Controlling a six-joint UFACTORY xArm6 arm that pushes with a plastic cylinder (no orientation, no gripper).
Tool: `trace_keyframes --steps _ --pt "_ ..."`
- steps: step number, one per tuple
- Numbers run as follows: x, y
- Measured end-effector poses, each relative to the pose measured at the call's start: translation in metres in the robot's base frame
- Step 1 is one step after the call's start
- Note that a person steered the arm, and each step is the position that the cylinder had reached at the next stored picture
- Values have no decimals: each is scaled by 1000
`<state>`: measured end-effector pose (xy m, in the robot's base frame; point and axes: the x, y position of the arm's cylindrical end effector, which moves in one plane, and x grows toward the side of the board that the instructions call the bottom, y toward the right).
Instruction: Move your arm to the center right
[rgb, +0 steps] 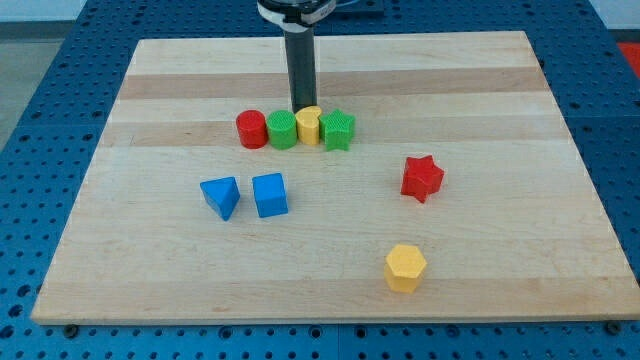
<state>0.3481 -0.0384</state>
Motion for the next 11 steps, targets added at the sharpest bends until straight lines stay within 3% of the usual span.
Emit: trace_keyframes --steps 3,5,9,11 --pt "7 0" --pt "-18 15" --pt "-22 208" --pt "42 245"
